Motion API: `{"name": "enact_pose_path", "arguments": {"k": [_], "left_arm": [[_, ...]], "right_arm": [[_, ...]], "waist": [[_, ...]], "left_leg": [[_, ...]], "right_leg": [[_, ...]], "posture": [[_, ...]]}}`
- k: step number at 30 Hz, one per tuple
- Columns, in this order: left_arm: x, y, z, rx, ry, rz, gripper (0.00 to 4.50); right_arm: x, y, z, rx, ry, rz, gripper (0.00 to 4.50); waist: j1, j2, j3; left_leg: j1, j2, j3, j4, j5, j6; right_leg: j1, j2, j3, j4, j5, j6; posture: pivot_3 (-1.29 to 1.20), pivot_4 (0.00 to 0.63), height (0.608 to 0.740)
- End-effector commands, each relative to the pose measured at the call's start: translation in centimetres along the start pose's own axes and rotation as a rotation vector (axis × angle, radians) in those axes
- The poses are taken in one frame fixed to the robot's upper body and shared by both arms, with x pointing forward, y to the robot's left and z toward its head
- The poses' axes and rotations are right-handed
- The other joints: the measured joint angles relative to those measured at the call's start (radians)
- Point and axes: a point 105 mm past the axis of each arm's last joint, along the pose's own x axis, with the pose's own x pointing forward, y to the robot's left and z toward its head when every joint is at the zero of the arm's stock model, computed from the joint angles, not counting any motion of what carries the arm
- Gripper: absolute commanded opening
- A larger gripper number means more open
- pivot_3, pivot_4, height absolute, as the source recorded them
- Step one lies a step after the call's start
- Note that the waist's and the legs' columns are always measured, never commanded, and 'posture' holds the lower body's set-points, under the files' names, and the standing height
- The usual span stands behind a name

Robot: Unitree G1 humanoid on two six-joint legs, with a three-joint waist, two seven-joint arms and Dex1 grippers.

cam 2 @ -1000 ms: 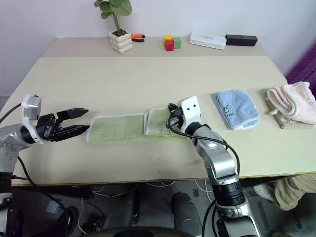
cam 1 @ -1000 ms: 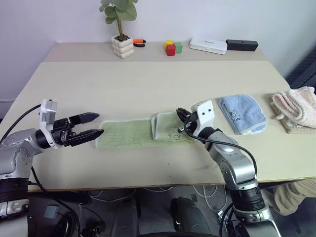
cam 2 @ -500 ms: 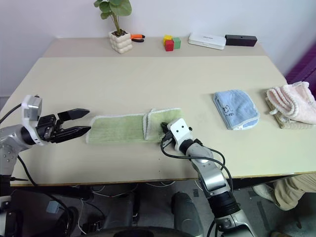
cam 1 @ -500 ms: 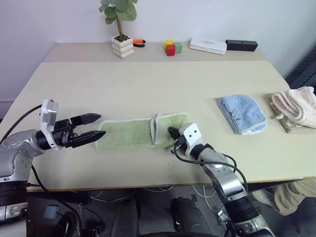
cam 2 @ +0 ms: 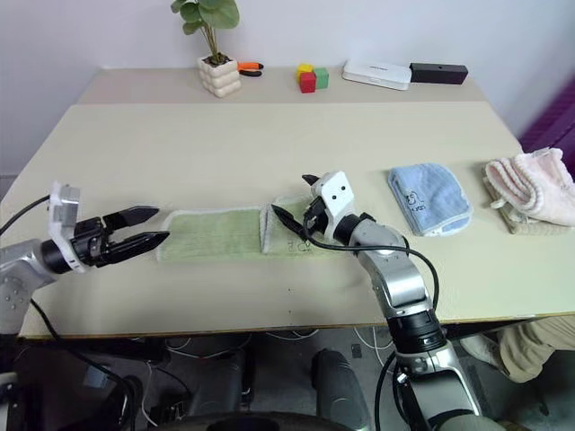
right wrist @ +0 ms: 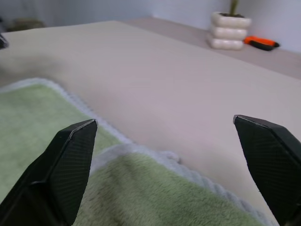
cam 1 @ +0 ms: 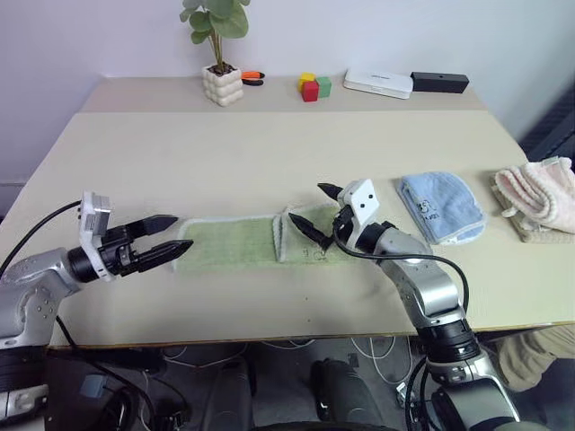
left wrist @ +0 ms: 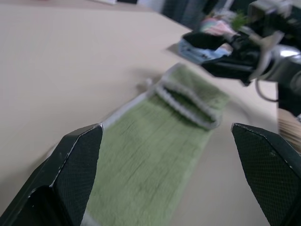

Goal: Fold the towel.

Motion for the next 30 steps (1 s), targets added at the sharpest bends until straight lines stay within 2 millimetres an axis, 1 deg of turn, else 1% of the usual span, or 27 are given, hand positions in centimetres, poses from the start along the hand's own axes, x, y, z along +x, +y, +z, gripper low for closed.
{"name": "enact_pose_path", "arguments": {"k": [1,2,3,5,7,9,11,13,14,17,18,19,21,24,26,27,30], "left_arm": [[-1.2,-0.2,-0.2,-0.046,-0.05,0.163,4.5],[-1.5,-0.2,0.1,-0.044,-0.08,0.194,4.5],[-1.6,0.0,0.5,-0.141,-0.129,0.221,4.5],[-1.3,-0.5,1.7,-0.232,-0.239,0.247,4.5],[-0.8,-0.9,1.8,-0.361,-0.32,0.294,4.5],[-0.2,-2.5,0.7,-0.443,-0.32,0.31,4.5],[0.0,-3.8,0.0,-0.481,-0.291,0.302,4.5],[-0.4,-4.6,-1.0,-0.522,-0.285,0.34,4.5],[-0.7,-4.9,-1.4,-0.58,-0.3,0.363,4.5],[-1.2,-6.0,-1.8,-0.71,-0.332,0.366,4.5],[-1.6,-5.7,-1.9,-0.732,-0.361,0.415,4.5],[-2.1,-5.4,-2.7,-0.773,-0.367,0.492,4.5],[-2.4,-5.7,-4.0,-0.831,-0.357,0.562,4.5],[-2.1,-6.4,-5.3,-0.937,-0.352,0.569,4.5],[-1.9,-6.0,-5.6,-0.97,-0.365,0.585,4.5],[-1.9,-5.4,-6.2,-1.011,-0.366,0.615,4.5],[-1.4,-4.7,-6.9,-1.002,-0.339,0.65,4.5]], "right_arm": [[-0.1,-0.7,3.5,-0.071,-0.082,0.069,4.45],[-0.1,-0.5,3.9,-0.072,-0.091,0.087,4.45],[-0.2,-0.4,4.3,-0.077,-0.095,0.114,4.45],[-1.0,-0.2,5.2,-0.089,-0.104,0.183,4.45],[-1.8,-0.2,5.9,-0.149,-0.103,0.229,4.45],[-2.4,-0.2,5.9,-0.127,-0.071,0.276,4.45],[-2.7,0.0,6.0,-0.137,-0.056,0.296,4.45],[-2.7,0.4,6.5,-0.151,-0.076,0.318,4.45],[-2.6,0.8,6.6,-0.146,-0.086,0.325,4.45],[-2.3,1.3,6.4,-0.12,-0.098,0.326,4.45],[-2.2,1.3,6.2,-0.113,-0.098,0.325,4.45],[-2.2,1.4,5.9,-0.112,-0.093,0.324,4.45],[-2.3,1.5,5.7,-0.099,-0.091,0.321,4.45],[-2.2,1.5,5.4,-0.095,-0.085,0.314,4.45],[-2.2,1.6,5.3,-0.098,-0.086,0.315,4.45],[-2.3,1.8,5.4,-0.102,-0.089,0.319,4.45],[-2.6,2.1,5.6,-0.113,-0.094,0.339,4.45]], "waist": [[0.001,0.0,0.0],[0.002,0.0,0.0],[0.007,-0.001,0.0],[0.016,-0.001,0.0],[0.024,-0.001,0.0],[0.022,-0.001,0.0],[0.011,-0.002,0.0],[0.007,-0.002,0.0],[0.005,-0.002,0.0],[0.004,-0.002,0.0],[0.005,-0.002,0.0],[0.008,-0.002,0.0],[0.01,-0.002,0.0],[0.01,-0.002,0.0],[0.013,-0.002,-0.001],[0.013,-0.002,-0.001],[0.011,-0.002,-0.001]], "left_leg": [[0.0,0.0,0.0,0.0,0.0,0.0],[0.0,0.0,0.0,0.0,0.0,0.0],[0.0,0.0,-0.001,0.0,0.0,0.0],[0.0,0.001,-0.004,0.001,0.0,0.0],[0.0,0.0,-0.004,0.002,0.0,0.0],[0.0,-0.001,-0.002,0.003,0.0,0.0],[0.0,-0.001,-0.001,0.003,0.0,0.0],[0.0,-0.001,-0.002,0.002,0.0,0.0],[0.001,-0.001,-0.002,0.001,0.0,0.0],[0.003,0.0,-0.003,0.0,0.0,0.0],[0.003,0.0,-0.003,0.0,0.0,0.0],[0.003,0.0,-0.003,0.0,0.0,0.0],[0.003,0.0,-0.002,0.001,0.0,0.0],[0.002,-0.002,-0.001,0.001,0.0,0.0],[0.002,-0.002,-0.001,0.002,0.0,-0.001],[0.002,-0.002,-0.001,0.002,0.0,-0.001],[0.002,-0.002,-0.001,0.002,0.0,-0.001]], "right_leg": [[0.0,0.0,0.0,0.0,0.0,0.0],[0.0,0.0,0.0,0.0,0.0,0.0],[0.0,0.001,-0.001,0.001,0.0,0.0],[0.001,0.001,-0.003,0.002,0.0,0.0],[0.002,0.0,-0.004,0.001,0.0,0.0],[0.003,-0.002,-0.002,0.0,0.0,0.0],[0.004,-0.002,-0.001,-0.001,0.0,0.0],[0.003,-0.001,-0.001,0.0,0.0,0.0],[0.003,0.0,-0.001,0.0,0.0,0.0],[0.003,0.001,-0.001,0.001,0.0,0.0],[0.003,0.001,-0.001,0.001,0.0,-0.001],[0.003,0.001,-0.001,0.001,0.0,-0.001],[0.004,0.0,-0.001,-0.001,-0.001,-0.001],[0.005,-0.002,0.0,-0.003,-0.001,-0.001],[0.004,-0.003,0.0,-0.004,-0.001,-0.001],[0.004,-0.002,0.0,-0.004,-0.001,-0.001],[0.004,-0.002,0.0,-0.004,-0.001,-0.002]], "posture": [[0.0,0.15,0.74],[0.0,0.15,0.74],[0.0,0.15,0.74],[0.0,0.15,0.74],[0.0,0.15,0.74],[0.0,0.15,0.74],[0.0,0.15,0.74],[0.0,0.15,0.74],[0.0,0.15,0.74],[0.0,0.15,0.74],[0.0,0.15,0.74],[0.0,0.15,0.74],[0.0,0.15,0.74],[0.0,0.15,0.74],[0.0,0.15,0.74],[0.0,0.15,0.74],[0.0,0.15,0.74]]}}
